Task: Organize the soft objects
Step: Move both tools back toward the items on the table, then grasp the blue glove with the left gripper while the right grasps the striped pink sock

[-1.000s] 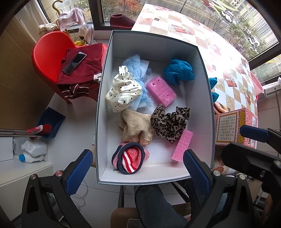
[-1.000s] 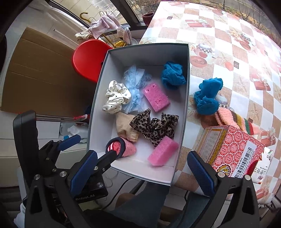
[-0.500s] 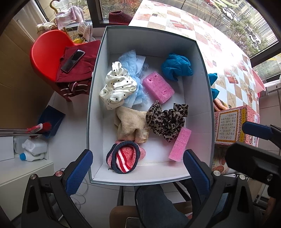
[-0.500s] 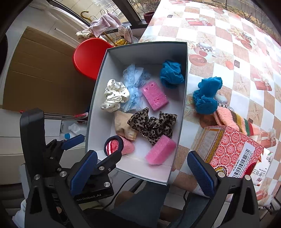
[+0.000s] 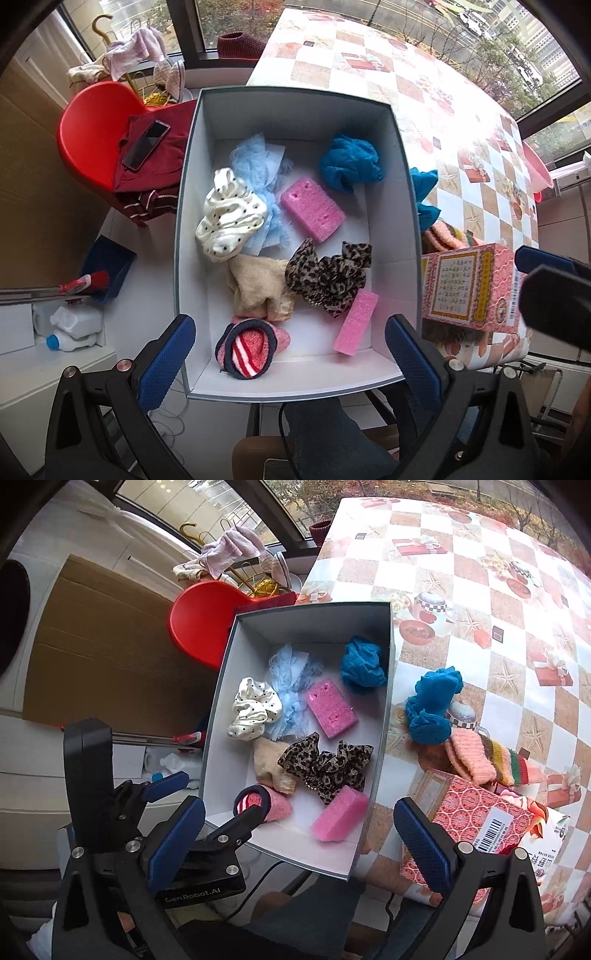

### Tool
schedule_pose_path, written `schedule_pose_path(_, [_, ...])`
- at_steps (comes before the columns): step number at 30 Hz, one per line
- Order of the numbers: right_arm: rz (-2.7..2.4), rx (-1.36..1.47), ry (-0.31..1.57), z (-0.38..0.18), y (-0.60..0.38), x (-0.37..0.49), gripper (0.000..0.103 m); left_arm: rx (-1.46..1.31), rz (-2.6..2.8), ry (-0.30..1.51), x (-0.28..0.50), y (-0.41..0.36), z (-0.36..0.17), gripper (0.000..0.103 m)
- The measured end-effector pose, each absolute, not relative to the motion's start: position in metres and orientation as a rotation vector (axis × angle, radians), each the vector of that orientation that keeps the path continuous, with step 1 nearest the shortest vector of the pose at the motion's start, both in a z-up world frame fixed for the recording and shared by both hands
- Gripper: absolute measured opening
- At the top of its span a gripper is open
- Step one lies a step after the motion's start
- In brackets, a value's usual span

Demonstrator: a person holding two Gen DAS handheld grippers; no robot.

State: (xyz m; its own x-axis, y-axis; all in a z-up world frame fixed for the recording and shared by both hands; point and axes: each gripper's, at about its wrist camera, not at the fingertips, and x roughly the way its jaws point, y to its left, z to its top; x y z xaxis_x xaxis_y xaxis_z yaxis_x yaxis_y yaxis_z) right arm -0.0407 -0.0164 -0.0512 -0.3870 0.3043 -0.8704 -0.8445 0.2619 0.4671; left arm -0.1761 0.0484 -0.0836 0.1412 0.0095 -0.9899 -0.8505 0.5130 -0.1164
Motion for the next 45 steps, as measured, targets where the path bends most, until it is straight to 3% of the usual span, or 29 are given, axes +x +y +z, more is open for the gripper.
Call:
schedule_pose_path(10, [1.091,-0.276,1.562,-0.046,-0.050,0.110,0.103,-0.786,0.556,1.283,-0.074,0.071,-0.060,0.103])
schedule_pose_path(17, [0.924,-0.273,1.784,-0.133,-0.052,0.168,0.103,-0.720,0.484,1.381,0.013,0.074,-0.087,0.102])
schedule_pose_path(25, [0.936,-0.437,1.934,-0.216,-0.024,0.161,0.103,-0.779,0.532,1.387,0.035,0.087,-0.091,0.103])
schedule_pose_path(36, [0.965,-0.971,1.760,-0.248,0.017,0.109,0.103,-0.811,0.542,1.460,0.064,0.095,-0.129,0.102])
schedule_pose_path(45, [0.835,-1.037,1.566,-0.242,-0.008,0.151,0.103,-0.793,0.510,1.524,0.091,0.095,-0.160,0.102])
